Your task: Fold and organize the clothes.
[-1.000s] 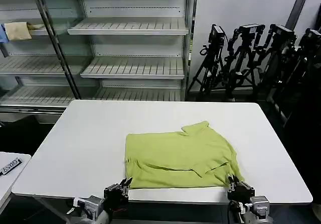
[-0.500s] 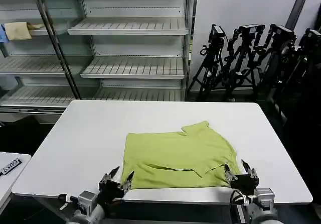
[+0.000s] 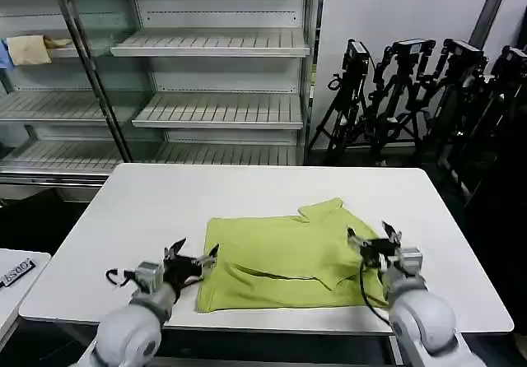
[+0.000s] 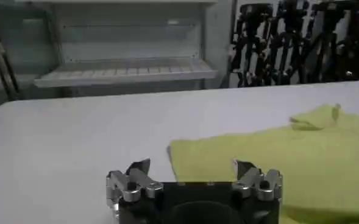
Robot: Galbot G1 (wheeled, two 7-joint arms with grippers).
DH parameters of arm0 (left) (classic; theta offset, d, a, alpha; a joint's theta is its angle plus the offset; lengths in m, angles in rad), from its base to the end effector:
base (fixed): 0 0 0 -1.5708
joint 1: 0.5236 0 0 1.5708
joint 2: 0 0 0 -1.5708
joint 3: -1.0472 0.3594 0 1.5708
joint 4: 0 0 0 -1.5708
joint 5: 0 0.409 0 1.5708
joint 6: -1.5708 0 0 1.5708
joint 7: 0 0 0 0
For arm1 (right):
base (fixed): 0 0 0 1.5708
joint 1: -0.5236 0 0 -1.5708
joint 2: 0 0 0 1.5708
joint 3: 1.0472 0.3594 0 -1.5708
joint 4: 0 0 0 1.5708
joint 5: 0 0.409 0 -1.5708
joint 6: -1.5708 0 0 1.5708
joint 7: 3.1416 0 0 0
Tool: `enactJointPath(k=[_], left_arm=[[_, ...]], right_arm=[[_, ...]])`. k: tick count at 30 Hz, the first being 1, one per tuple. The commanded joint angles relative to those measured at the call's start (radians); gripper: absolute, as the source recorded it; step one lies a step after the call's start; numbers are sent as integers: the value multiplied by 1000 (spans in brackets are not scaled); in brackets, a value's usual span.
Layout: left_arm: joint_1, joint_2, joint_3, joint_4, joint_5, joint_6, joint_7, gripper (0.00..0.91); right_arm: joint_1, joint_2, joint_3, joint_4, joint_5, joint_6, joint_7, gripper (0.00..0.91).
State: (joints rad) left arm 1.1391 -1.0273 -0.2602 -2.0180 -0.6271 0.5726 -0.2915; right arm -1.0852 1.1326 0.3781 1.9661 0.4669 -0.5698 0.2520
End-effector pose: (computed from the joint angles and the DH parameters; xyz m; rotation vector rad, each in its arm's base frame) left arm 0.3357 0.0122 -0.2377 -0.2724 -2.7085 -0.0479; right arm 0.3654 -0.0361 -0.2201 0.0804 -2.8349 0.0899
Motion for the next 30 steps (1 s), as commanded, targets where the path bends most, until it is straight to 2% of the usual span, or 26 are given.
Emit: enactJointPath(k=[1, 7, 16, 20, 30], left_arm=[[-298, -13, 87, 245, -93, 6, -26, 907], [-363, -55, 115, 338, -95, 6, -25, 907], [-399, -101, 141, 437, -74, 6, -25, 907], [-393, -108, 143, 448, -74, 6, -25, 907], [-371, -110, 155, 423, -91, 7, -18, 907]], right_arm=[[387, -12, -185, -351, 120, -10, -7, 907], [521, 25, -257, -510, 201, -12, 9, 907], [617, 103, -295, -715, 213, -12, 31, 907], [613, 113, -295, -742, 208, -12, 35, 907], [552, 91, -281, -702, 213, -13, 43, 907]])
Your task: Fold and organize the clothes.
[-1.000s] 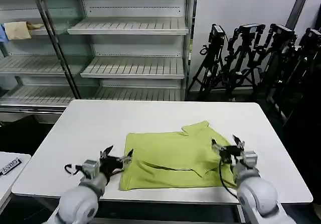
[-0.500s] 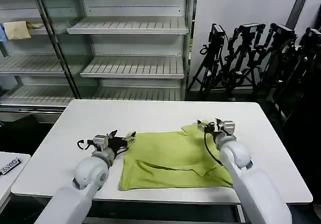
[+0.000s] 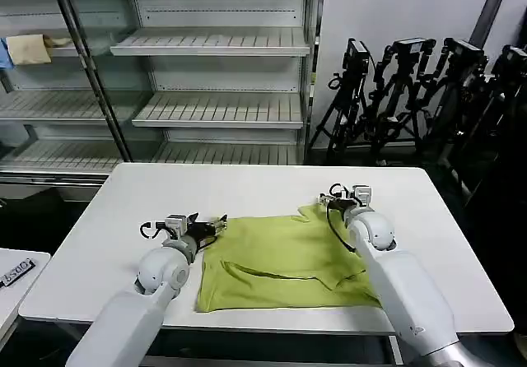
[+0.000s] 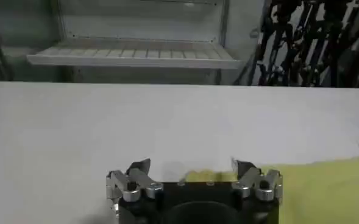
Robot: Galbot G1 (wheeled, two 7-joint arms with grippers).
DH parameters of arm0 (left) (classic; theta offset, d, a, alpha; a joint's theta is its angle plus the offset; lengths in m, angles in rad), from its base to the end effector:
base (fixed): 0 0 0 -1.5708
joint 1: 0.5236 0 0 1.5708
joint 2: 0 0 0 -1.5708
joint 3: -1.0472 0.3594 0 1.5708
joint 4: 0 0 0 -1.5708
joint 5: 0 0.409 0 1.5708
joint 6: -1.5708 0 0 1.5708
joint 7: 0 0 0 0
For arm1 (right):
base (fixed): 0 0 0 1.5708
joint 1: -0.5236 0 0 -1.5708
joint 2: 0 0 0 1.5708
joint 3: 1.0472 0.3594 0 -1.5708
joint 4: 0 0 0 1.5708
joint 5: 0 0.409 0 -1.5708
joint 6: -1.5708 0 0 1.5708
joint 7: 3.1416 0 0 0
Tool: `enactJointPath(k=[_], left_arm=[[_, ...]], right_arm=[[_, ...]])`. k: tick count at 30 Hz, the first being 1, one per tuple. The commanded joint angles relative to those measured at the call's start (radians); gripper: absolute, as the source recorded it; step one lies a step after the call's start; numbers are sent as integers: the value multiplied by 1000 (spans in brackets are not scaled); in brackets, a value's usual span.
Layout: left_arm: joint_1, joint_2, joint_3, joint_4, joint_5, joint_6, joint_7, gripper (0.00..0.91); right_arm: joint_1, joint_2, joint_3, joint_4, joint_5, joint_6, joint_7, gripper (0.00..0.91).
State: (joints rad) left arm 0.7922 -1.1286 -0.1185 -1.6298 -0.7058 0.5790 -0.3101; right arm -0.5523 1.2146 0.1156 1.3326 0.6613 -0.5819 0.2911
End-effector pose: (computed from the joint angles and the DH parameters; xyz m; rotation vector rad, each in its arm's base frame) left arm 0.4569 -0.0020 -0.2652 -0.2043 -2.6389 0.0290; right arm 0.5501 -0.0112 -0.2511 0.0695 -2.6447 -0.0271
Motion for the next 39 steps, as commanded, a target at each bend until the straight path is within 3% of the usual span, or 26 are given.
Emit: enactJointPath(k=[1, 2, 3, 4, 6, 8, 10, 12, 14, 33, 39], left_arm=[[-23, -6, 15, 28, -23, 1, 1, 907], [-21, -6, 18, 24, -23, 1, 4, 907], [-21, -4, 23, 21, -21, 1, 8, 725], [-20, -4, 26, 21, -19, 1, 12, 272], [-21, -4, 30, 27, -16, 0, 15, 101], [-21, -3, 33, 35, -14, 0, 17, 60], [-21, -1, 34, 39, -14, 0, 17, 40], [-18, 1, 34, 40, -15, 0, 17, 30], [-12, 1, 34, 39, -14, 0, 16, 30], [17, 3, 8, 8, -37, -3, 30, 20], [13, 5, -5, -29, -58, -5, 29, 20]], right_arm=[[12, 8, -17, -65, 18, -1, 6, 907], [5, 6, -14, -59, 19, -1, 9, 907], [-5, 5, -9, -53, 23, -1, 10, 907], [-12, 2, -8, -44, 29, -1, 10, 907], [-28, -2, -4, -32, 33, -1, 11, 907], [-38, -6, -3, -27, 39, -1, 10, 756], [-43, -8, -3, -24, 43, -1, 5, 333], [-47, -11, -3, -22, 52, 0, 4, 81], [-50, -13, -1, -19, 58, 0, 5, 0], [-70, -13, 10, 32, 55, 7, -12, 0], [-83, -20, 21, 79, 14, 83, -27, 0]])
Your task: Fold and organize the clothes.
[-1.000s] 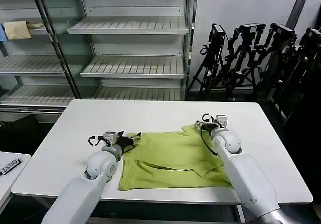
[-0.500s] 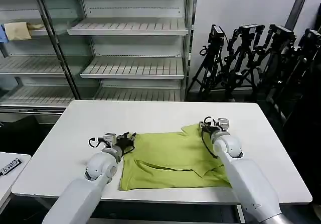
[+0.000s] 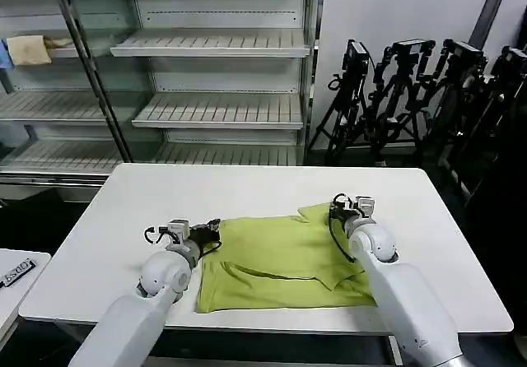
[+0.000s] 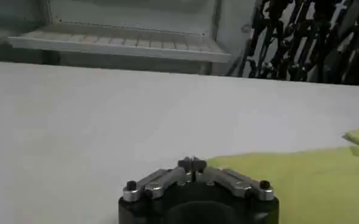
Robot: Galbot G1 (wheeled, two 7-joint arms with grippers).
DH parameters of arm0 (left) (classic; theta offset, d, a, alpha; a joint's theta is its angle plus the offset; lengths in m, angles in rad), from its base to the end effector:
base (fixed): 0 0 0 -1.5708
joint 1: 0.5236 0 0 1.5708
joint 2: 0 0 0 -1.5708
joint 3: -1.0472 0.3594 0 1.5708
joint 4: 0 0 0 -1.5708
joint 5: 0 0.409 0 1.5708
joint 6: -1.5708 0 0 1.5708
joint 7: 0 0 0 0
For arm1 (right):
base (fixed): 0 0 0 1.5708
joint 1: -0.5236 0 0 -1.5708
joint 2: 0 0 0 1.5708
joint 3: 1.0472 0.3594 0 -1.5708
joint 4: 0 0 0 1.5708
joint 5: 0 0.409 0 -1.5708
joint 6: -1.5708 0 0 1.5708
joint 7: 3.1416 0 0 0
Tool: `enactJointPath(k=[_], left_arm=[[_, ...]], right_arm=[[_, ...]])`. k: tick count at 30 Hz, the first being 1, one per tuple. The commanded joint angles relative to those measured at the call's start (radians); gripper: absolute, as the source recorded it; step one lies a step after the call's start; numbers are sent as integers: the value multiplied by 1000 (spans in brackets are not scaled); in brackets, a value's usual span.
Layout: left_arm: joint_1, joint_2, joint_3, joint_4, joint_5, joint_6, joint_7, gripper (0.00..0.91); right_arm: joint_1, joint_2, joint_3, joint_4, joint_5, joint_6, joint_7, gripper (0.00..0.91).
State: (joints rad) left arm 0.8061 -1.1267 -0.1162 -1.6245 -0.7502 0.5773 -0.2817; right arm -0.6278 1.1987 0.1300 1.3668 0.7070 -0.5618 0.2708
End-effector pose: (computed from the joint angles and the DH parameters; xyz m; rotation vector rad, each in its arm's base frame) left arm 0.4535 -0.0011 -0.2739 -0.2563 -2.6021 0.0903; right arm 0.5283 -0.0177 -0.2767 0.1071 -2.6091 -0.0995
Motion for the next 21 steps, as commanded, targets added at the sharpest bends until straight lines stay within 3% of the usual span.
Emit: enactJointPath(k=[1, 4, 8, 21], left_arm=[[0, 5, -9, -43, -17, -5, 2, 20], [2, 13, -14, -73, -29, -5, 4, 20], [4, 25, -17, -112, -41, -3, 4, 20], [83, 82, -43, -267, -60, -1, 7, 20]], right_arm=[[-11, -5, 7, 53, -33, 85, -4, 0], [-29, -7, 18, 90, -31, 174, -1, 0], [-50, -20, 30, 145, -38, 221, -7, 0], [-179, -107, 111, 372, -37, 211, -23, 0]])
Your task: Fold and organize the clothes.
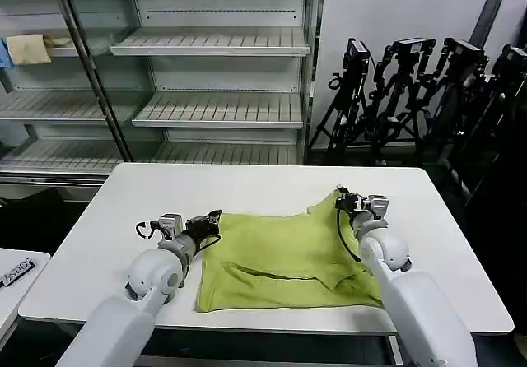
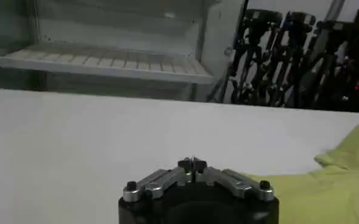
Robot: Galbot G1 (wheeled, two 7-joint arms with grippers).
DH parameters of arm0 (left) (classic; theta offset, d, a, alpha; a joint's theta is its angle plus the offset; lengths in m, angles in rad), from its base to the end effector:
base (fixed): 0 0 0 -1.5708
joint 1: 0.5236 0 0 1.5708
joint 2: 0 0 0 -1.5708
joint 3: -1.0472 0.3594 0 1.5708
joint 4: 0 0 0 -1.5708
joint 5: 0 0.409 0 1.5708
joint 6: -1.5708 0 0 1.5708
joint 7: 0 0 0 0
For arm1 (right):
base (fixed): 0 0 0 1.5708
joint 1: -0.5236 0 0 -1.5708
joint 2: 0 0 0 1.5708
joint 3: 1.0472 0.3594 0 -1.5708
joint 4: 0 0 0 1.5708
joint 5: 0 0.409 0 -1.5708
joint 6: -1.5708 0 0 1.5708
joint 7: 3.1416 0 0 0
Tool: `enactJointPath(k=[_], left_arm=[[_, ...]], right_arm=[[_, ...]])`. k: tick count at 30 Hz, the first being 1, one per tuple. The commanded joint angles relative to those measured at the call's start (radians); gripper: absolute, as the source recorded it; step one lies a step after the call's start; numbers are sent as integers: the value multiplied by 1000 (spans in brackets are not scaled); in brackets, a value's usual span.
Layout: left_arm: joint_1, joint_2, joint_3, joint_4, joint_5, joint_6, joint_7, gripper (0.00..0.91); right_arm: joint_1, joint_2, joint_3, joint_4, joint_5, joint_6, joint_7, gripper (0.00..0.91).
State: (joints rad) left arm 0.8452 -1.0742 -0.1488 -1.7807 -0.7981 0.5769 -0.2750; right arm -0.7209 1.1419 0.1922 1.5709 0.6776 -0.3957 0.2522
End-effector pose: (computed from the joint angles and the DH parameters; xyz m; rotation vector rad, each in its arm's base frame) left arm 0.4270 0.0019 -0.2298 -0.3486 -2.6792 0.1237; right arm 0.4888 -0.0284 -0.2380 0.1469 -2.8781 -0.1432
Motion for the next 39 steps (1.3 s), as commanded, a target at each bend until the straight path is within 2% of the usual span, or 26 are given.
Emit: enactJointPath(k=[1, 13, 22, 32, 39], left_arm=[[56, 39, -17, -129, -18, 0, 0, 20], [164, 114, -79, -272, -46, 0, 17, 20], [264, 152, -137, -358, -77, 1, 41, 20], [346, 185, -172, -394, -90, 2, 75, 20], [350, 194, -160, -368, -54, 3, 102, 20]], right_arm=[[-106, -60, 58, 193, -7, 45, -6, 0], [-338, -140, 163, 380, -9, 33, -33, 0], [-500, -138, 276, 484, -15, 34, -55, 0], [-609, -123, 378, 514, 7, 15, -65, 0], [-630, -105, 388, 487, 8, -13, -60, 0]])
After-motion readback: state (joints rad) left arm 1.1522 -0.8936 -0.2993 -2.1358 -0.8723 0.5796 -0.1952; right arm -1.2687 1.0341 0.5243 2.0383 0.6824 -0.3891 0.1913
